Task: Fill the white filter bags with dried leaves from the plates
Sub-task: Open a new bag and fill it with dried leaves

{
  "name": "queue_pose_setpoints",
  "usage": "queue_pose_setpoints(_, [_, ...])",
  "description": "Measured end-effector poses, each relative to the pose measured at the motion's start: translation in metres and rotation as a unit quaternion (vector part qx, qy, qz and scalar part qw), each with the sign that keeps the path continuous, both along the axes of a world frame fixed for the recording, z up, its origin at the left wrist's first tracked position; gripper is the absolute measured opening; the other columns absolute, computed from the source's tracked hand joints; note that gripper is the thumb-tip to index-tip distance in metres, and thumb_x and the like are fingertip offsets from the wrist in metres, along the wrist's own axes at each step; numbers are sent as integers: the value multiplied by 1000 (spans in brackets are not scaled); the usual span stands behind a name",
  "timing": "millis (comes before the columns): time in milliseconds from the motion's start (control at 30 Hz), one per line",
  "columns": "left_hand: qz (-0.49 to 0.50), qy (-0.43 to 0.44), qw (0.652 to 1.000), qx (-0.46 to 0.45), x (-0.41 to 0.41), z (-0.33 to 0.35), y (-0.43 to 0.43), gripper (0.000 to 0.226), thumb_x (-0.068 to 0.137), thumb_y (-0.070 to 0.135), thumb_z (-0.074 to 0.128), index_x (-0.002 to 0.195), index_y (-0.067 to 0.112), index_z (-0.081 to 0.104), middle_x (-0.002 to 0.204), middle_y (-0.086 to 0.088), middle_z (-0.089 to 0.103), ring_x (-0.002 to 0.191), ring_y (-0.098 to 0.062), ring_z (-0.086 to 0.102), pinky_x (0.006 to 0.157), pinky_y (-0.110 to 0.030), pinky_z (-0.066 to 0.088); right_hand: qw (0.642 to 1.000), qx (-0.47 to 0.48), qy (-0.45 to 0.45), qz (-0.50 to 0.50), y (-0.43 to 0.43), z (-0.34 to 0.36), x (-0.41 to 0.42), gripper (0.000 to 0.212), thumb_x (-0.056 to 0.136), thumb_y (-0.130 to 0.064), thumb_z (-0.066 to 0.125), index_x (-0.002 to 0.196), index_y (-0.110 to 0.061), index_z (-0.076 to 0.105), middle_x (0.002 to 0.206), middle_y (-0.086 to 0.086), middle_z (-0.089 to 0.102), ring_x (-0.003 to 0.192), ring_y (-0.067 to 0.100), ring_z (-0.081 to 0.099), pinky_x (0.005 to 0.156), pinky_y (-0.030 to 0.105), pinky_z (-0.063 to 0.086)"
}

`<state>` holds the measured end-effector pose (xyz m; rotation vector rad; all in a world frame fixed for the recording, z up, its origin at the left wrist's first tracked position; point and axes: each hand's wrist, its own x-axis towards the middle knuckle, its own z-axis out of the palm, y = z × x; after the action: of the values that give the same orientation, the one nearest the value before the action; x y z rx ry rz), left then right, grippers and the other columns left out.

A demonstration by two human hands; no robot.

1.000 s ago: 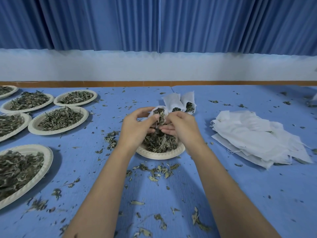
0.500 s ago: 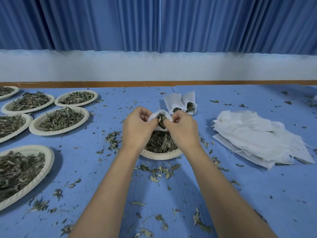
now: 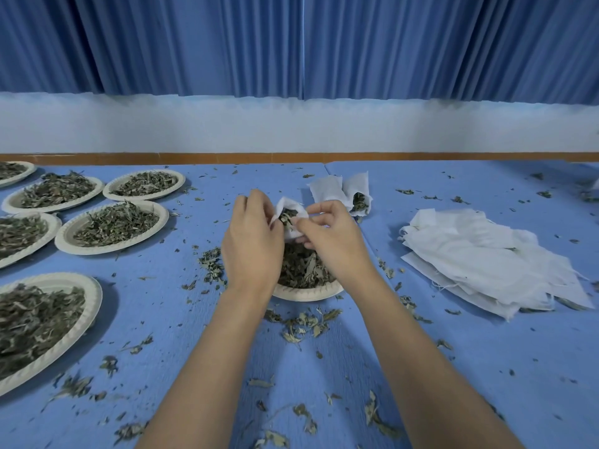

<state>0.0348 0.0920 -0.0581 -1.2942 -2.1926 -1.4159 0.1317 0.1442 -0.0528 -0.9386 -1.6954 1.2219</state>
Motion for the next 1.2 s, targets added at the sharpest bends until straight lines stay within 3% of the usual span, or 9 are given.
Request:
queue_pose_setpoints(267, [-125,-184,974,31,3,5,4,8,86,15,64,85,22,67,92,2,63,70,1,57,59,-4,42,999,-15,-23,29,5,0,4,18,83,-30,66,99,-28,60,80,-1,67,85,15,66,89,45,51])
queue_pose_setpoints(333, [-147,-222,963,31,2,8,3,12,85,15,64,79,25,67,82,7,65,68,1,57,60,-10,45,1000,7,-26,1,6,-2,4,18,83,-27,66,99,-21,61,74,2,64,76,14,64,77,42,53])
queue_pose_setpoints(433, [-181,-275,944,21,3,11,1,16,83,14,62,72,25,65,71,7,61,64,-3,56,62,-21,49,995,59,-51,-63,10,-6,5,15,81,-25,69,84,-16,57,57,-7,48,47,0,47,44,14,35])
queue_pose_setpoints(533, [-218,-328,919,13,3,15,0,18,84,7,58,71,19,63,64,4,57,58,-10,55,62,-27,51,984,98,-95,-115,13,-9,7,14,81,-19,66,79,-14,52,60,-7,47,51,6,43,42,16,31])
queue_pose_setpoints(733, [-144,-176,974,-18,2,10,1,6,88,19,58,82,20,58,75,8,57,62,-5,53,49,-9,39,990,55,-77,-102,9,-6,5,19,81,-25,66,78,-16,51,67,0,55,59,14,51,52,29,40])
queue_pose_setpoints(800, [-120,-154,981,-4,2,9,1,7,89,21,58,83,21,55,76,10,57,66,-6,55,50,-10,39,999,-26,-10,-43,7,-3,4,17,82,-27,66,83,-15,54,84,9,64,79,21,64,73,35,55])
queue_pose_setpoints(867, [-99,-149,984,15,1,8,2,8,90,21,57,83,20,55,80,7,59,74,-11,58,55,-14,40,994,-95,49,12,6,2,4,13,85,-24,63,84,-15,54,85,7,69,87,22,67,87,40,54])
queue_pose_setpoints(967, [-87,-138,986,33,-2,6,4,4,92,18,56,88,16,56,91,0,62,80,-10,56,58,-10,40,987,-126,87,49,5,5,6,11,86,-17,63,83,-14,54,63,-10,66,67,6,68,84,32,56])
queue_pose_setpoints(1200, [-93,-100,990,-43,-4,-2,3,11,91,25,56,100,21,52,108,0,56,87,-17,57,68,-29,42,983,-139,115,42,5,5,6,14,86,-5,62,80,-12,51,68,0,59,60,3,62,78,26,57])
